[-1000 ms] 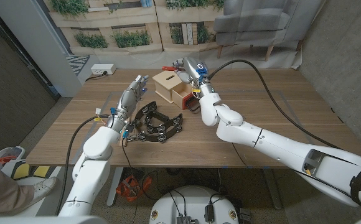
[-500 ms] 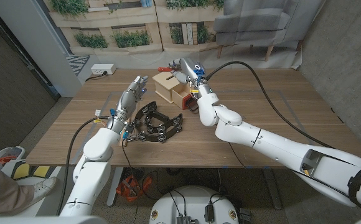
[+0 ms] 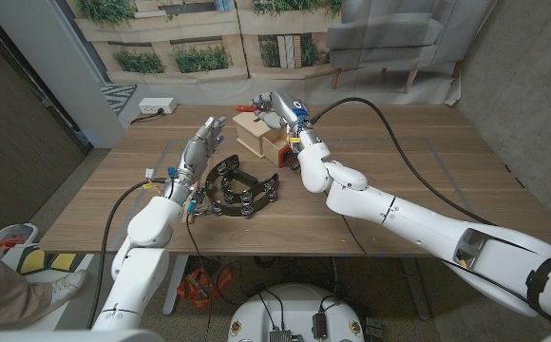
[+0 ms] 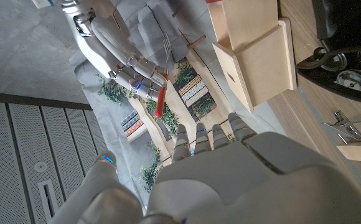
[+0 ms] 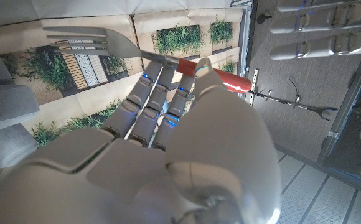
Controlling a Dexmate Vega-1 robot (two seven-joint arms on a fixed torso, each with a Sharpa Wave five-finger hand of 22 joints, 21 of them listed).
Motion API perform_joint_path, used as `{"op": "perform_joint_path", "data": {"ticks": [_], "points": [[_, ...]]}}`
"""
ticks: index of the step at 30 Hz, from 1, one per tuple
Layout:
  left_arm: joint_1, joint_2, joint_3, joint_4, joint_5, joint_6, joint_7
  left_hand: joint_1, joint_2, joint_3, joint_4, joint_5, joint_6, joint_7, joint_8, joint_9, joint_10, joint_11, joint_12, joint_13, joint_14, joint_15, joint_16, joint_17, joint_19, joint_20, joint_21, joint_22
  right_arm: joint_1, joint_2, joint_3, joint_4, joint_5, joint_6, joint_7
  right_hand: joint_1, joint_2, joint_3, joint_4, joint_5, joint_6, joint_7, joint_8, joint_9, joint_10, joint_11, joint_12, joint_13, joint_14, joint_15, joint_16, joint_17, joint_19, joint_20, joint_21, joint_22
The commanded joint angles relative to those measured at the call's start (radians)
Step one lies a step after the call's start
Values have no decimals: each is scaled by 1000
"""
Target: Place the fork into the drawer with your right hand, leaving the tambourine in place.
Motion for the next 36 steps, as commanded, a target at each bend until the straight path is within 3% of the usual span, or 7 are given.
{"op": "perform_joint_path", "data": {"ticks": [1, 25, 36], "points": [[10, 0, -8, -5, -3, 5, 1, 1, 5, 0, -6, 1, 4, -3, 0, 3, 3, 2, 5, 3, 1, -1, 3, 2, 6, 0, 4, 4, 7, 35, 1, 49, 29, 47, 9, 32, 34, 1, 0, 5, 1, -7, 6, 5, 54, -61, 1, 4, 12, -168, 3, 5, -4, -3, 10, 0], [29, -5, -14, -18, -1, 0, 7, 0, 5, 0, -7, 1, 5, -3, 0, 3, 3, 4, 4, 3, 2, -1, 3, 3, 6, 0, 3, 4, 5, 88, 14, 149, 69, 158, -36, 33, 35, 2, 0, 4, 0, -8, 6, 6, 55, -61, -2, 5, 30, -169, 11, 23, -7, -6, 25, -2], [33, -7, -14, -23, 6, 9, 16, 0, 5, 1, -7, 1, 7, -2, 0, 3, 4, 3, 4, 3, 2, -1, 3, 3, 6, 0, 3, 4, 16, 122, 14, 268, 78, 267, -80, 34, 34, 3, -1, 3, -1, -9, 7, 6, 56, -61, -3, 6, 40, -169, 16, 34, -8, -9, 33, -2]]}}
